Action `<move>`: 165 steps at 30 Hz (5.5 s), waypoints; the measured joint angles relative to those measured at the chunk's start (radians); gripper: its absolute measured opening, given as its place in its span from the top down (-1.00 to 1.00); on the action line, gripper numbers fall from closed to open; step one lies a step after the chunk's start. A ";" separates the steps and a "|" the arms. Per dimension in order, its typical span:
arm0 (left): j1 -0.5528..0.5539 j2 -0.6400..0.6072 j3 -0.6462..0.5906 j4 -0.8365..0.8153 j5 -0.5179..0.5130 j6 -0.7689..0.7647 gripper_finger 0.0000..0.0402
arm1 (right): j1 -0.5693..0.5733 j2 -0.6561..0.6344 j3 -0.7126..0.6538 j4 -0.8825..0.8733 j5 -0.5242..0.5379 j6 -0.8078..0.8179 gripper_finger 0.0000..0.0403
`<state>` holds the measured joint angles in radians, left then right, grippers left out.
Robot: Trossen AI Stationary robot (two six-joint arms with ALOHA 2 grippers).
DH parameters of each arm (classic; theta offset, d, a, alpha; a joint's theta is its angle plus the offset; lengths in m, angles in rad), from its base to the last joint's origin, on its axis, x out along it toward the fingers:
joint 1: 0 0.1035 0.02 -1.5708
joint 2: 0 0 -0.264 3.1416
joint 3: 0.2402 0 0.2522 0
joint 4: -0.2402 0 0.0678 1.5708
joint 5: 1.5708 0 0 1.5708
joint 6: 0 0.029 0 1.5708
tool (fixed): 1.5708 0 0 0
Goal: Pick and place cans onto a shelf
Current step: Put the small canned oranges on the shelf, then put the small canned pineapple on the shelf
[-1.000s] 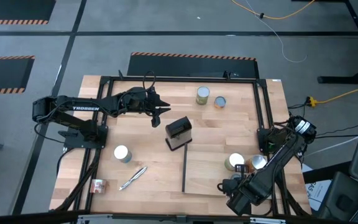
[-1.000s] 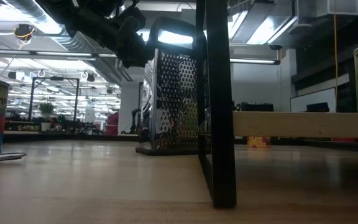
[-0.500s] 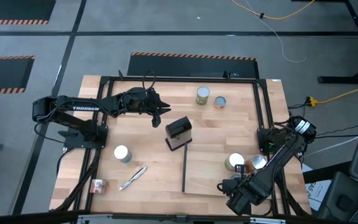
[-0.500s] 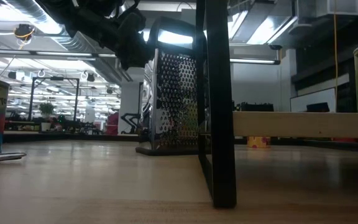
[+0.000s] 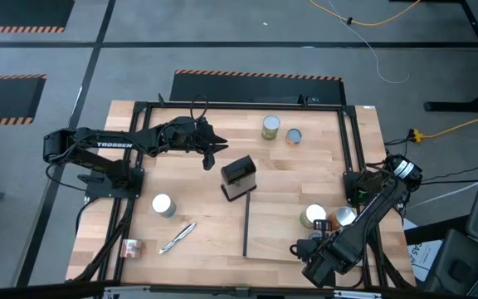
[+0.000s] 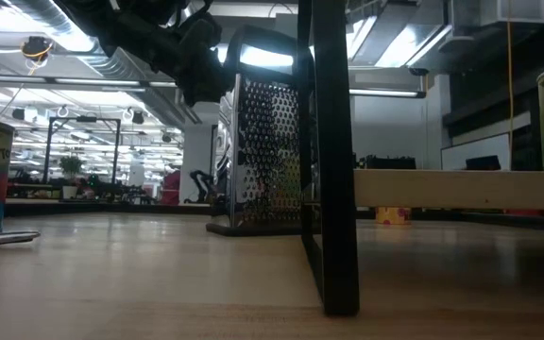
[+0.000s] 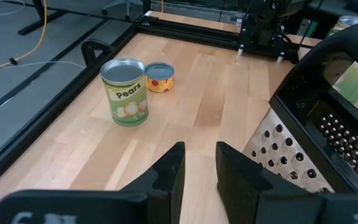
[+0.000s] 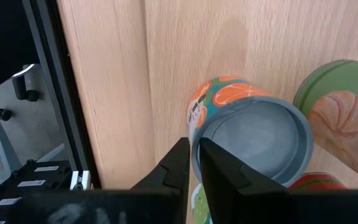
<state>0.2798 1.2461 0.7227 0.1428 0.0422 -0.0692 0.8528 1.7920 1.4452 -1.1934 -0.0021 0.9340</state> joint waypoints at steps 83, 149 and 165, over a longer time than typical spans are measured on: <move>0.000 0.000 0.000 0.000 0.000 0.001 0.58 | -0.105 -0.004 0.461 0.013 0.566 -0.377 0.19; -0.073 -0.733 0.000 -0.556 -0.005 0.038 0.58 | -1.453 -0.569 -0.593 0.572 -0.077 -1.417 0.19; -0.073 -0.723 0.000 -0.555 -0.007 0.019 0.58 | -1.484 -0.438 -0.680 0.674 -0.082 -1.472 0.19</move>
<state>0.2066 0.5228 0.7231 -0.4126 0.0352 -0.0505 -0.6316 1.3539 0.7654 -0.5198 -0.0843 -0.5381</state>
